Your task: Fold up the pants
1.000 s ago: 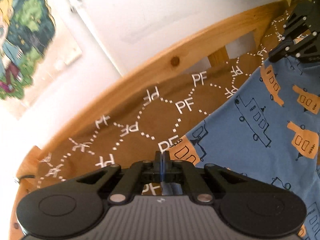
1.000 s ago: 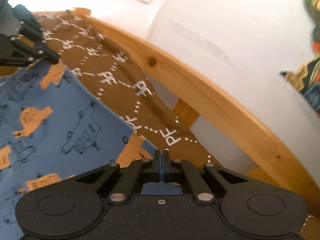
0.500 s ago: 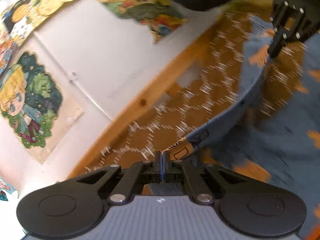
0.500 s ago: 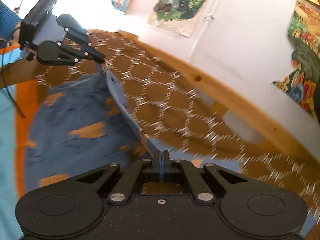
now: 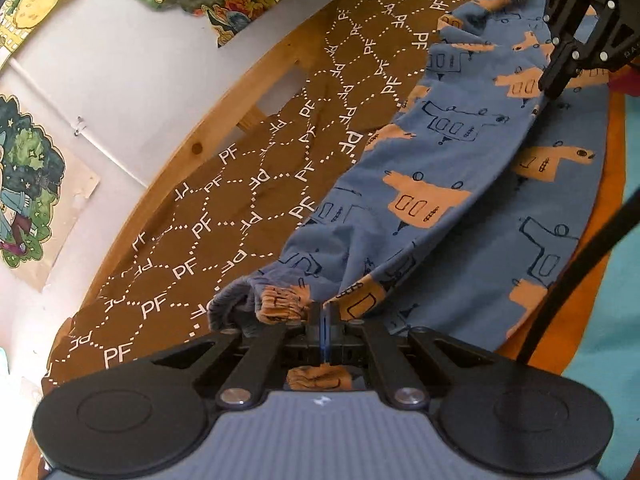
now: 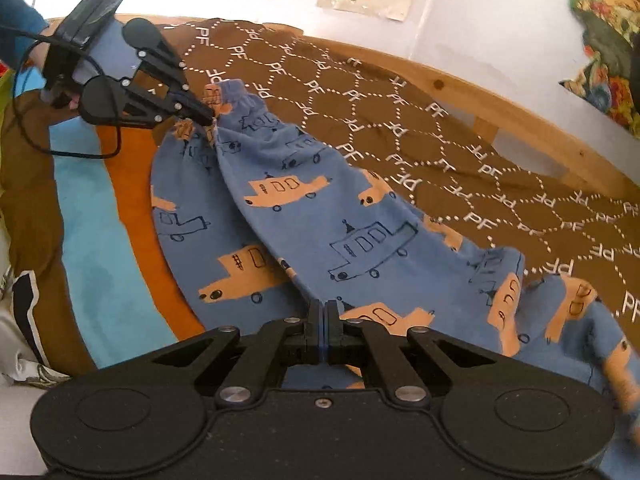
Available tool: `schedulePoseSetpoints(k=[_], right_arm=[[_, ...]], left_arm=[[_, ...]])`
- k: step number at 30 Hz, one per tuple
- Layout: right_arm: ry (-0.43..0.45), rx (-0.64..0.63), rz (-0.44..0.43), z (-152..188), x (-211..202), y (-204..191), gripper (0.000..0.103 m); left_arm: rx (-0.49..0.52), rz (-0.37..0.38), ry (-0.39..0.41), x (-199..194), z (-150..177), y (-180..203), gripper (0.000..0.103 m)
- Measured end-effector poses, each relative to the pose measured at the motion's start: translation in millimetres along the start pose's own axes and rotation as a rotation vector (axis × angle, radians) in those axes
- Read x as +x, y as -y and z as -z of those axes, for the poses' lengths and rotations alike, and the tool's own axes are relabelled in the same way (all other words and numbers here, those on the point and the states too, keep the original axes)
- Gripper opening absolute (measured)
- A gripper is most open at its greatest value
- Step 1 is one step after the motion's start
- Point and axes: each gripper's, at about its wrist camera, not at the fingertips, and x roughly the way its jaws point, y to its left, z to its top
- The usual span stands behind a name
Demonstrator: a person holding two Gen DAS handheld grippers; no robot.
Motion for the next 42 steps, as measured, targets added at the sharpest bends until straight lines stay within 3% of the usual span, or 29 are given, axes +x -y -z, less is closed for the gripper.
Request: schedulePoseSetpoints(k=[8,16,34,37,39,41,42], right_arm=[[0.02,0.017,-0.025,-6.1,-15.9,3.8,0.0],[-0.025,0.018,-0.062,0.8,-17.3,-17.7,0.0],[-0.06,0.04,-0.065,11.0,-15.2,-21.3,0.0],[-0.062,0.041,-0.066,11.6,-14.8,-21.4,0.0],[-0.059,0.061,-0.064,10.6,-17.9,-17.1,0.004],[-0.048,0.094,-0.058,10.3,-24.5,-11.4,0.022],[-0.034,0.115,-0.045,10.1,-29.9,-6.5,0.022]], left_arm=[[-0.016,-0.015,0.006,-15.1,0.3,-1.7,0.0],[0.014,-0.006,-0.01,-24.1,7.3,11.9,0.0],[0.019,0.073,-0.068,-24.4,14.3,25.4,0.0],[0.025,0.147,-0.095,-22.0,13.9,25.3,0.0],[0.001,0.192,-0.094,-26.3,12.9,21.8,0.008],[-0.074,0.194,-0.078,-35.5,11.6,14.4,0.014],[-0.14,0.201,-0.069,-40.8,11.0,7.5,0.016]])
